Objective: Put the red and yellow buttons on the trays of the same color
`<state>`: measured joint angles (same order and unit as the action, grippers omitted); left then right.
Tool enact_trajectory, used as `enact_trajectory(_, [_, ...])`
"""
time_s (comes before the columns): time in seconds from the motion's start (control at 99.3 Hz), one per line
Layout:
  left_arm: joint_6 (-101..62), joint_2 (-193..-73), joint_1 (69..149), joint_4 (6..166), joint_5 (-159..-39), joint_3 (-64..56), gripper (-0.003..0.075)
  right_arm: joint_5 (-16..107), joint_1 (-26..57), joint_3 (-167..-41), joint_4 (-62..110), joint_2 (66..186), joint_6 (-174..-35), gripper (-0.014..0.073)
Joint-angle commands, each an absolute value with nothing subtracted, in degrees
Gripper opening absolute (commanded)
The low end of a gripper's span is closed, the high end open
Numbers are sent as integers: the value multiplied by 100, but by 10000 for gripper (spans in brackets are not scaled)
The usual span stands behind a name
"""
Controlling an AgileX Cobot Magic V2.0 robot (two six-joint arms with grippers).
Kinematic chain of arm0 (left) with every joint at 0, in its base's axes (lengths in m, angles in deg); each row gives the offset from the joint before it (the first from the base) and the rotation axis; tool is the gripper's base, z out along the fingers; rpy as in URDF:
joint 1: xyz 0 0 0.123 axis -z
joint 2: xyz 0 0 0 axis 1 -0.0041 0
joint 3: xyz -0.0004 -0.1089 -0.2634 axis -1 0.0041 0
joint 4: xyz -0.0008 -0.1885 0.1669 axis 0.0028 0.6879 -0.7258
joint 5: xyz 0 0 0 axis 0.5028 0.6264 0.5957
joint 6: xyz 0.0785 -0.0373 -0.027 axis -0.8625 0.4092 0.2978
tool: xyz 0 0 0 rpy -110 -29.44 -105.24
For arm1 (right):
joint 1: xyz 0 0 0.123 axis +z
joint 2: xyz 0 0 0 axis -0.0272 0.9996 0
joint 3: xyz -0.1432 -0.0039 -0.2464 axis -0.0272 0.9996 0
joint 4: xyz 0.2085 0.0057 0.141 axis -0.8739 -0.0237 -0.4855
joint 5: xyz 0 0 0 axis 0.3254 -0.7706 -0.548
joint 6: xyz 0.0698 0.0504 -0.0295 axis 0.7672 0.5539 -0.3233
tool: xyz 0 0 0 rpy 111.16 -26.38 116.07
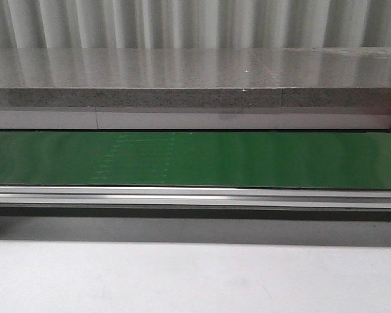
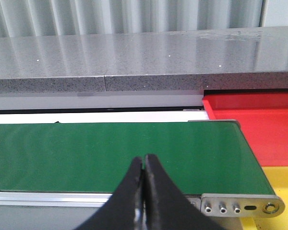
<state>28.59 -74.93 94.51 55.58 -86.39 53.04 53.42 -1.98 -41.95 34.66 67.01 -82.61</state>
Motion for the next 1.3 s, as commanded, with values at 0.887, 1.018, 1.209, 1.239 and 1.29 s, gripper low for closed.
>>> enact_trajectory(0.887, [2914,-9966,9474,5735,-11634,2255,-19,5822,-200,-4287,3514,6585,-8293,-124])
enact_trajectory(1.018, [2914,-10580,9474,5782,-12140,1884,-19,5822,-200,-4287,3514,6585,-8293,-124])
enact_trajectory(1.209, [2914,-11106,9474,5782,-12177,1859,-19,5822,-200,-4287,3514,6585,-8293,-124])
enact_trajectory(1.239, [2914,-11178,9474,5782,-12189,1859,-19,5822,-200,-4287,3514,6585,-8293,-124])
enact_trajectory(1.29, [2914,-11267,9474,5782,-12212,1859,-19,5822,-200,-4287,3514,6585,-8293,-124])
